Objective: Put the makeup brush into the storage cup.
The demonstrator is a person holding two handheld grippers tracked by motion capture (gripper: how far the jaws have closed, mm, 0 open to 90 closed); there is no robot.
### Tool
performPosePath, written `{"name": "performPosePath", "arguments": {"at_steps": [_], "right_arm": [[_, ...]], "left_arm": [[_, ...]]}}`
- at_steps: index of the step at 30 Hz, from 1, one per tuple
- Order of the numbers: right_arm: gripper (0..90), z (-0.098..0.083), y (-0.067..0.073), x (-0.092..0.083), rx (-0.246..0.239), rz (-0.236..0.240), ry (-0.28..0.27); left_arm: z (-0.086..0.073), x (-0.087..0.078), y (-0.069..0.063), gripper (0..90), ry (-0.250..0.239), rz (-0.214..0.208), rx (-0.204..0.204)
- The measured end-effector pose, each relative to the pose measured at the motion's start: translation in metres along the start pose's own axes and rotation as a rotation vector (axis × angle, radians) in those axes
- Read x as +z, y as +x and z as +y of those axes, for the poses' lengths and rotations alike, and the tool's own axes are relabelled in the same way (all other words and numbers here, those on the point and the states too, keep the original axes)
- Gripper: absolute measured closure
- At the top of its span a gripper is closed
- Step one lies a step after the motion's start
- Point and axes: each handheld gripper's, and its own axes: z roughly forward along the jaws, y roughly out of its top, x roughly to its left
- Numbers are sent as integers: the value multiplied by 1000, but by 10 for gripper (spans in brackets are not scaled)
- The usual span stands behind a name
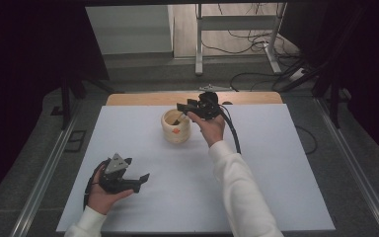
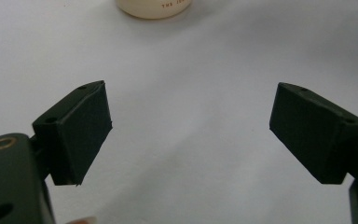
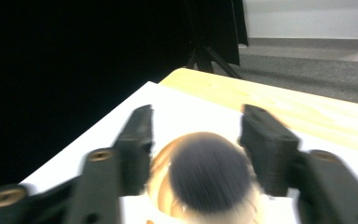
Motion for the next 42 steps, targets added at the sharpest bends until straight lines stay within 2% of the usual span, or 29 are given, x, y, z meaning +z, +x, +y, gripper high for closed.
{"name": "performPosePath", "arguments": {"at_steps": [2, 7, 14, 18, 21, 26, 38, 42], "right_arm": [[299, 1, 0, -2, -1, -5, -2], [218, 3, 2, -10, -21, -14, -5], [212, 2, 5, -24, -42, 3, -11], [213, 1, 4, -34, -73, -2, -4], [216, -1, 5, -44, -70, 5, -13], [210, -7, 3, -60, -129, -28, 13], [221, -36, 3, -107, -161, -59, 27], [217, -47, 3, -124, -170, -35, 5]], "left_arm": [[0, 0, 0, 133, 0, 0, -1], [0, 0, 0, 133, -3, 2, 1], [1, -1, 0, 133, -11, -2, -7], [2, -1, -1, 133, -9, 6, -3], [3, -1, -2, 133, -13, 8, -3], [3, -1, -1, 132, -7, 11, -8], [2, -5, -4, 132, -14, 8, 3], [3, -4, -6, 132, -15, 7, 8]]}}
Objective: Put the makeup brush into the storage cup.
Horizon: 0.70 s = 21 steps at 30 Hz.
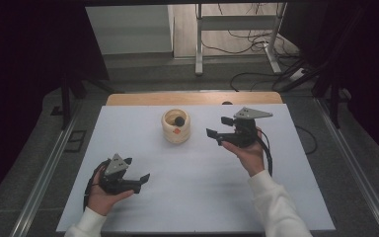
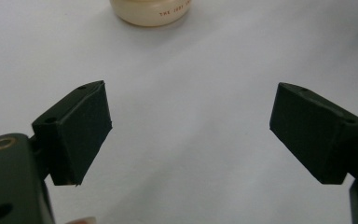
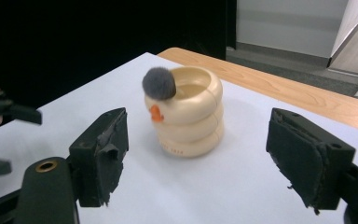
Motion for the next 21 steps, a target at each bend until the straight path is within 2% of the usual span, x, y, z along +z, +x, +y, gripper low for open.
{"name": "performPosePath", "arguments": {"at_steps": [6, 13, 21], "right_arm": [[216, -22, 0, -26, -13, -3, 12], [216, -52, -6, -55, -16, -31, 72], [218, -84, -16, -76, 17, -52, 129]], "left_arm": [[-1, 1, 1, 131, 4, 5, -6], [-1, -1, 1, 131, 3, 7, -10], [-1, 2, -1, 131, 8, 6, -7]]}}
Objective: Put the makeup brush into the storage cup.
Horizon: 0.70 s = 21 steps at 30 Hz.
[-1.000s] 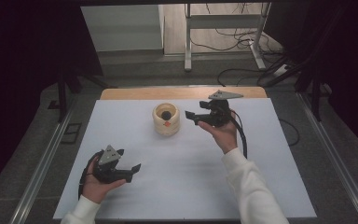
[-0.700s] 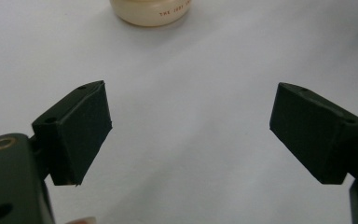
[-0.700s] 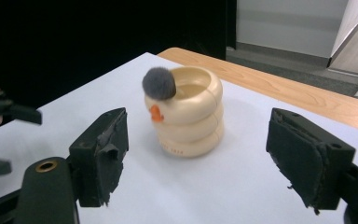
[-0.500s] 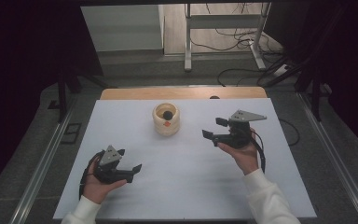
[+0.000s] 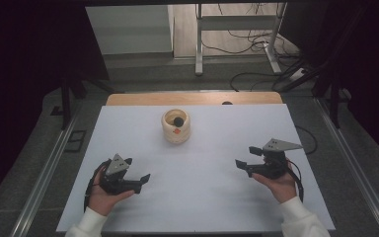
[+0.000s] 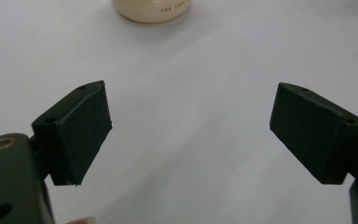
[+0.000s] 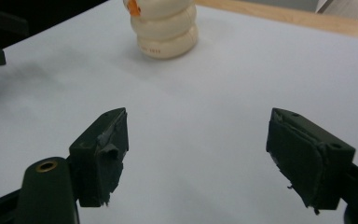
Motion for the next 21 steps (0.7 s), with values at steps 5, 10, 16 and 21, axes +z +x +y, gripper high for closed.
{"name": "performPosePath", "arguments": {"at_steps": [5, 10, 16, 21], "right_arm": [[208, -17, -5, -10, 15, -16, 30], [211, -28, -13, -18, 34, -41, 41], [212, -31, -17, -19, 32, -49, 52], [204, -31, -16, -17, 15, -54, 63]], "left_arm": [[-1, 0, 0, 131, 0, -3, -3], [-1, 1, 0, 130, 5, -4, -1], [-1, 1, 1, 130, 6, 0, -3], [-2, 2, 2, 130, 6, -1, -1]]}}
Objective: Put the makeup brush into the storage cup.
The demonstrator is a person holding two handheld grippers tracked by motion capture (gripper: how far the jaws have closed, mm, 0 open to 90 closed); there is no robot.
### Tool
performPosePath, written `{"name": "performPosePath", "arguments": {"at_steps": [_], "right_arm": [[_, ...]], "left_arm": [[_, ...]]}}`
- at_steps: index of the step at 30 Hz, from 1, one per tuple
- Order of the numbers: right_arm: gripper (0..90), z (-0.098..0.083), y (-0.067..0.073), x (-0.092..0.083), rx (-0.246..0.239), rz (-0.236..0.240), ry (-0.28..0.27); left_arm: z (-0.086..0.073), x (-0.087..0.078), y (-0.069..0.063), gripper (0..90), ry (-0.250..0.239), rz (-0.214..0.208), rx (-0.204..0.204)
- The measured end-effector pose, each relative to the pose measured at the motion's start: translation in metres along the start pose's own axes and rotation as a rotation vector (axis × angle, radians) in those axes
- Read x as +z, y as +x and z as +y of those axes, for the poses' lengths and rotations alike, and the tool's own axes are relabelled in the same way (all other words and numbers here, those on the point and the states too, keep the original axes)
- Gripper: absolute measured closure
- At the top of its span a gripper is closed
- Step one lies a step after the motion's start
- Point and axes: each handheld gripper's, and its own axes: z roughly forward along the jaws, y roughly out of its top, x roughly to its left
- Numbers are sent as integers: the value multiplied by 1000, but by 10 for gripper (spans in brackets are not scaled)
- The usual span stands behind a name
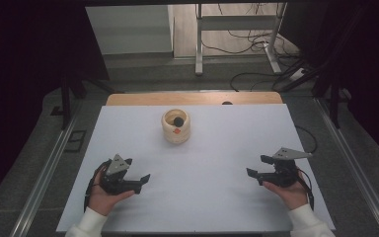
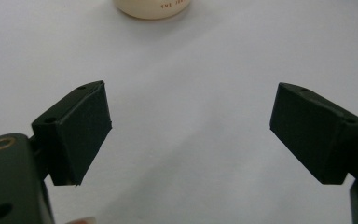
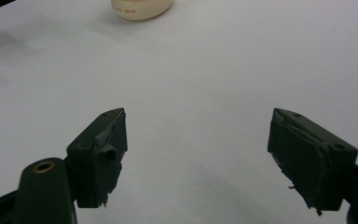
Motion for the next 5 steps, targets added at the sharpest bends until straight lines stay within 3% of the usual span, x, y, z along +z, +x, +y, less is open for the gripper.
{"name": "performPosePath", "arguments": {"at_steps": [5], "right_arm": [[196, -1, 0, 0, -4, -7, 6]], "left_arm": [[0, 0, 1, 130, 0, -1, -1]]}}
